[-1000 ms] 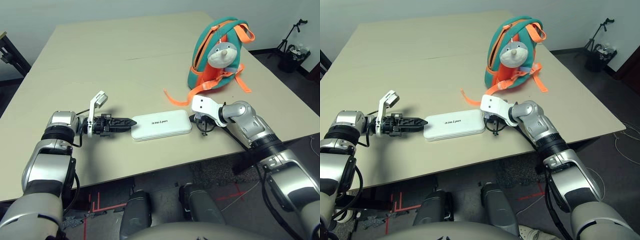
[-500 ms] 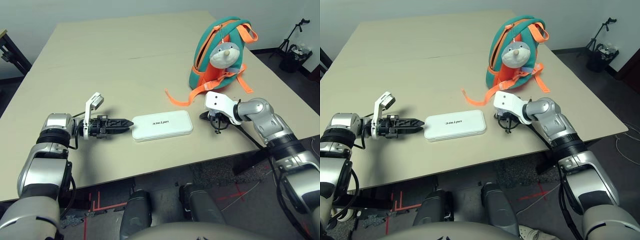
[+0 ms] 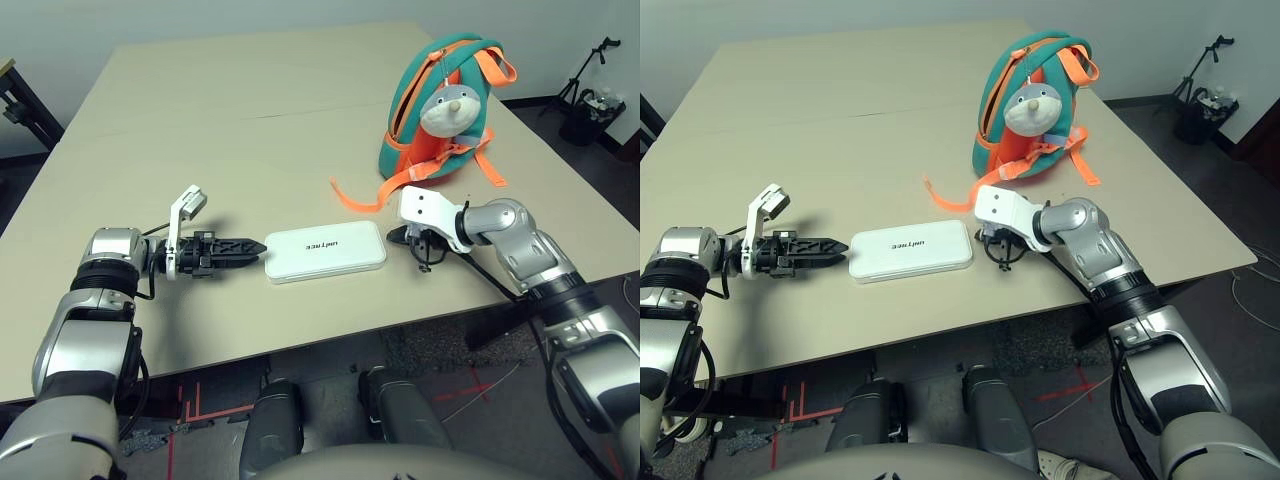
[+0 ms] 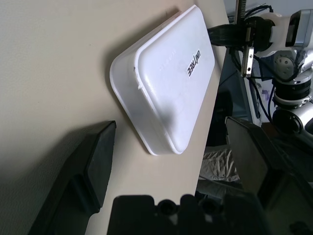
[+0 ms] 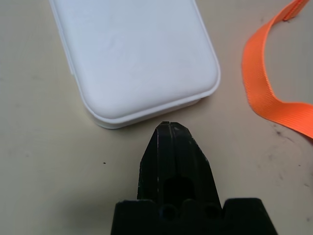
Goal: Put the pencil case into the backpack and zip it.
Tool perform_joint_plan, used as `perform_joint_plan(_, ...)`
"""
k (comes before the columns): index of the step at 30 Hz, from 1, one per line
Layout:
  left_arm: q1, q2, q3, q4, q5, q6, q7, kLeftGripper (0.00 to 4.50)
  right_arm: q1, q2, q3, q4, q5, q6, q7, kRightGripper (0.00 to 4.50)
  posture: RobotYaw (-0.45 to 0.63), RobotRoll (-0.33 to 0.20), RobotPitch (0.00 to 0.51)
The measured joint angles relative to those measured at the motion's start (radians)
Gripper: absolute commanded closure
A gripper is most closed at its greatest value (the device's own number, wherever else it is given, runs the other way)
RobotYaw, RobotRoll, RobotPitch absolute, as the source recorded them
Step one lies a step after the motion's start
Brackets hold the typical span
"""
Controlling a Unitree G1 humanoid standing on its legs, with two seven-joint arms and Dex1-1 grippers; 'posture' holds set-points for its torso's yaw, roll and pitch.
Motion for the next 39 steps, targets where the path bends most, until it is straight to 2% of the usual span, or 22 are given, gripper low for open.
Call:
perform_joint_plan(10,0.005,0.000,0.003,-0.001,-0.001,-0.001,0.001,0.00,0.001,0.035,0.043,-0.068,-0.012,0.061,0.007,4.49,-0.12,0.000,0.076)
perform_joint_plan(37,0.003,0.016,0.008,0.009,0.019,-0.012,0.014,0.00,-0.059,0.121,0.079,-0.017,-0.084,0.111,0.025,4.49,-0.12,0.000,0.078)
perform_joint_plan(39,0.000,0.011,0.009,0.009,0.020,-0.012,0.015,0.00,-0.064,0.165,0.094,-0.017,-0.072,0.100,0.033,4.49,-0.12,0.000,0.078)
